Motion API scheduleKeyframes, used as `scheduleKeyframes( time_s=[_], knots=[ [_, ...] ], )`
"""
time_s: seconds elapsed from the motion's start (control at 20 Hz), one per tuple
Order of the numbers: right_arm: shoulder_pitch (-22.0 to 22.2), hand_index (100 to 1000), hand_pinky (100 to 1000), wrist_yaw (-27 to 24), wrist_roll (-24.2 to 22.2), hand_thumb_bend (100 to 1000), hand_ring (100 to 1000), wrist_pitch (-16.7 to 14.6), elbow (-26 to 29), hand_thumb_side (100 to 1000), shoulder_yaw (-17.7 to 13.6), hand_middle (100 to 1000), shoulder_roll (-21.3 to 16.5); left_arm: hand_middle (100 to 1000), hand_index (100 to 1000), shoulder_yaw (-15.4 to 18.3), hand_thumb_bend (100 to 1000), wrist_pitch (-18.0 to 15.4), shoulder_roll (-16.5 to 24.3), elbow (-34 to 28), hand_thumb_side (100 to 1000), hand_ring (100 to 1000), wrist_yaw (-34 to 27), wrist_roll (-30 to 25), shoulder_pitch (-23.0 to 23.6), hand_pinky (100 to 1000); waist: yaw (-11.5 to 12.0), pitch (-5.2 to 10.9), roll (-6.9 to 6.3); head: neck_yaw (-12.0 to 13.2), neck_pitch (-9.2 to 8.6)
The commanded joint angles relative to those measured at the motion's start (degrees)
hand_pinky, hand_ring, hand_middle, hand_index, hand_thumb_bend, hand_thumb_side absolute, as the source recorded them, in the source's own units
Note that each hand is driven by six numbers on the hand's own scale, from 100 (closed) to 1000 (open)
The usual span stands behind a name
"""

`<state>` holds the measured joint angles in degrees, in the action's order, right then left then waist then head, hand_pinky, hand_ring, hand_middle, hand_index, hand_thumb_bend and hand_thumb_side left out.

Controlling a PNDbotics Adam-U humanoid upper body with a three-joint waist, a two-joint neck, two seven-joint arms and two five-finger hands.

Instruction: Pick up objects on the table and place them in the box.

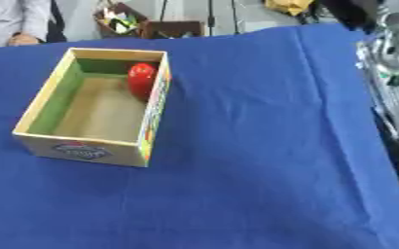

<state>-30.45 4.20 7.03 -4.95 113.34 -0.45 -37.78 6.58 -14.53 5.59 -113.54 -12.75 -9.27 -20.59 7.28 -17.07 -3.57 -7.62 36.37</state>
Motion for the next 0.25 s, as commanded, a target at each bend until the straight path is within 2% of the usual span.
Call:
scheduleKeyframes(
  time_s=[0.05, 0.25],
  knots=[
    [3.0, 859, 653, -3.6, 3.9, 100, 695, -6.8, 1.3, 828, -1.9, 691, -0.7, 400, 646, 0.8, 100, -0.1, 1.6, -1.1, 731, 327, 0.5, 0.4, -0.1, 104, -0.3, 1.29, -0.03, 0.8, 0.54],
    [8.5, 882, 643, -4.9, 3.3, 100, 707, -11.0, 1.3, 867, -2.7, 715, 1.7, 400, 647, 1.0, 100, -0.2, 1.8, -1.1, 730, 327, 0.7, 0.8, 0.0, 104, -1.0, 1.38, -0.31, 1.5, 0.69]
  ],
)
